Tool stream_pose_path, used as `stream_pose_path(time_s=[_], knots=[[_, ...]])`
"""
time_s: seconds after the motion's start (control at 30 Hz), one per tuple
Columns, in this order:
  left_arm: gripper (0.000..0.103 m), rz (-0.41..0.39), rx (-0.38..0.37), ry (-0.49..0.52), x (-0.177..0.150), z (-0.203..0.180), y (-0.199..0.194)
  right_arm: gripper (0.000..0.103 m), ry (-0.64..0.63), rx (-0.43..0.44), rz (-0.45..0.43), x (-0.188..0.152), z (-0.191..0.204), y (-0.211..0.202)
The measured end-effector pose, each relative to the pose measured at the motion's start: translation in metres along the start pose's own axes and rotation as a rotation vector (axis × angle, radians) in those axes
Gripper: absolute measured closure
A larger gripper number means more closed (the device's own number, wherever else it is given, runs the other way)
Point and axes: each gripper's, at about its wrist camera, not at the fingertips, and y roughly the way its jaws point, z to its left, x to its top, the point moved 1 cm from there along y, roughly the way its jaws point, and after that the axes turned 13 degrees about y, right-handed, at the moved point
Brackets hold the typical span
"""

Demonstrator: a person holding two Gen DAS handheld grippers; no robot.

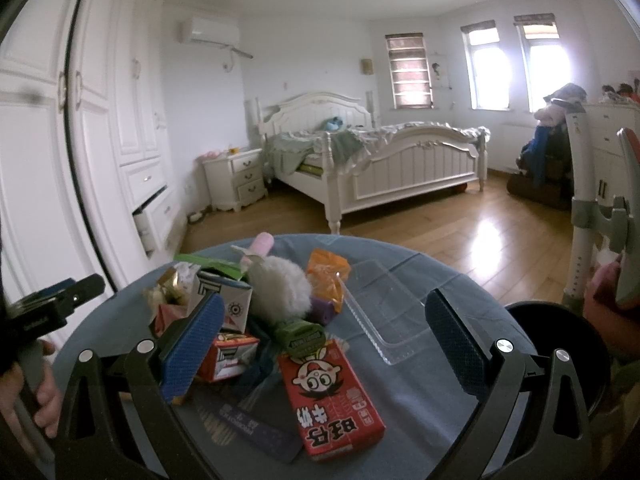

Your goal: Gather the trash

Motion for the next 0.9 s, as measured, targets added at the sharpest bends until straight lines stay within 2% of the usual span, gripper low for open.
stream_pose_path(time_s=[0.33, 0.63, 0.77, 0.9], knots=[[0.005, 0.007, 0.001, 0.002, -0.004, 0.001, 0.003, 0.004, 0.000, -0.001, 0.005, 0.000, -0.001, 0.000], [0.005, 0.067, -0.015, -0.011, -0.005, 0.007, 0.011, 0.004, 0.002, -0.003, 0.030, 0.002, 0.001, 0.003], [0.005, 0.095, -0.080, -0.053, -0.008, 0.017, 0.019, 0.004, 0.002, 0.012, 0.069, 0.002, 0.001, 0.011], [0.005, 0.164, -0.199, -0.097, -0.005, 0.043, 0.034, 0.004, -0.002, 0.142, 0.111, 0.014, -0.003, 0.010]])
